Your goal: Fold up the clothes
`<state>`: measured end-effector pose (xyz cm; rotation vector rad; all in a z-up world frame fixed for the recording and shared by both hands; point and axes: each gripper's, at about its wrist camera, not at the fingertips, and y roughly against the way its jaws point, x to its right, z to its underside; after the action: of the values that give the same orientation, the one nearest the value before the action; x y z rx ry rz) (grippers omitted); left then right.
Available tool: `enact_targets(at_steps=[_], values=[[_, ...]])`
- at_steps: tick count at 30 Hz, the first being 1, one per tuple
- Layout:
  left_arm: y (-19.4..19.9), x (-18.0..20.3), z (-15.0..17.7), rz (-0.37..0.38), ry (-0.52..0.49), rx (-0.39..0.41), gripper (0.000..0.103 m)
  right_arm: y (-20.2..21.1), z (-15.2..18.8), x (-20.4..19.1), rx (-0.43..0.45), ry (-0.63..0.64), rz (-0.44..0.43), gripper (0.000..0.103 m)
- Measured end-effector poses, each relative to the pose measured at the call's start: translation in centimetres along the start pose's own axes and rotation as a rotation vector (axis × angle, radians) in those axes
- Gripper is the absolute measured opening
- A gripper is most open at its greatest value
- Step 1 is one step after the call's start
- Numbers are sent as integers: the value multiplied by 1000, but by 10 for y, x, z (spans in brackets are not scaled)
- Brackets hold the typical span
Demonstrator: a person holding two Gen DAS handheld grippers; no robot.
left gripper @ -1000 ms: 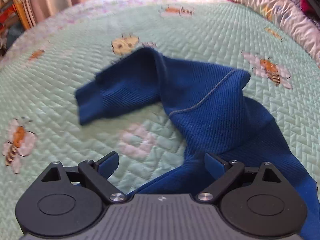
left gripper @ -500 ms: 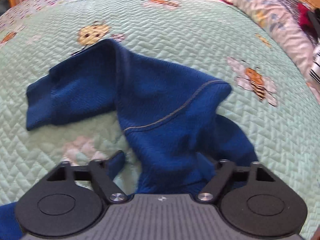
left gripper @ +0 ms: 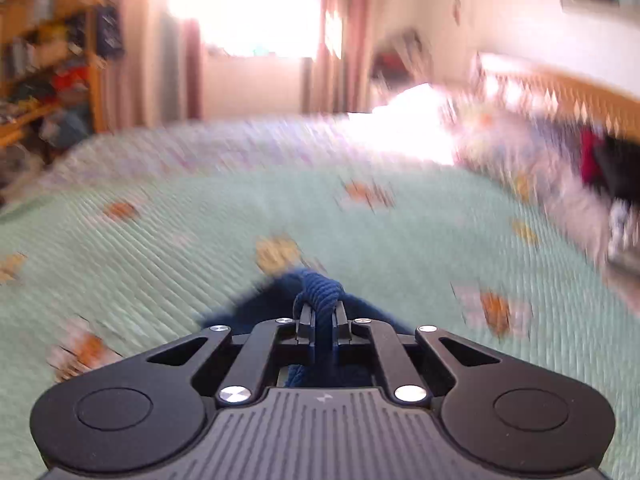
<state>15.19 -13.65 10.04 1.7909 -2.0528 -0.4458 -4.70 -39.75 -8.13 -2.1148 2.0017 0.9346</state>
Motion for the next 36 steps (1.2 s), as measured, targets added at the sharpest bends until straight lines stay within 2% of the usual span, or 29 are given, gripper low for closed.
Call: enact_targets(at_steps=[2,4,5,6,8,9,11,12,16,19,21,23,25,28,29,30,31,33,34,35,36], values=[[41,-50,-10,-99,69,86,7,7,-1,-7,18,12,-7,103],[69,-100,-9,-282,94,132,7,13,0,-16,28,43,-22,103],[76,-127,-4,-381,108,115,7,14,1,-21,28,60,-28,103],[79,-154,3,-451,130,75,7,14,2,-25,14,71,-32,103],[73,-210,31,-581,169,-72,10,13,3,-33,-13,93,-39,103],[71,-235,48,-600,200,-153,12,11,2,-38,-37,101,-41,103],[73,-279,85,-598,271,-292,12,10,0,-47,-67,127,-43,103],[77,-291,101,-595,294,-325,12,11,-1,-52,-76,148,-40,103],[102,-308,153,-511,369,-382,33,12,-18,-68,-77,177,-58,103],[110,-290,169,-401,358,-375,36,-1,-35,-79,-92,187,-70,103],[111,-271,168,-331,326,-351,46,-17,-46,-85,-111,171,-64,103],[110,-254,165,-269,304,-327,70,-40,-58,-87,-138,141,-80,103],[111,-238,161,-225,278,-307,71,-68,-66,-84,-179,86,-89,103],[107,-222,162,-169,272,-307,79,-111,-69,-73,-266,-25,-89,102],[105,-221,163,-152,279,-312,79,-125,-68,-71,-303,-58,-91,98],[103,-221,165,-135,286,-320,79,-139,-67,-68,-340,-90,-93,86],[101,-222,168,-128,298,-330,79,-151,-65,-66,-377,-119,-97,79],[97,-227,174,-127,330,-354,82,-167,-57,-69,-449,-151,-127,54],[96,-231,177,-132,349,-363,82,-173,-54,-70,-480,-166,-140,48],[96,-234,180,-137,369,-371,82,-171,-52,-73,-485,-175,-147,37],[95,-238,184,-142,388,-379,82,-169,-51,-76,-490,-184,-154,35]])
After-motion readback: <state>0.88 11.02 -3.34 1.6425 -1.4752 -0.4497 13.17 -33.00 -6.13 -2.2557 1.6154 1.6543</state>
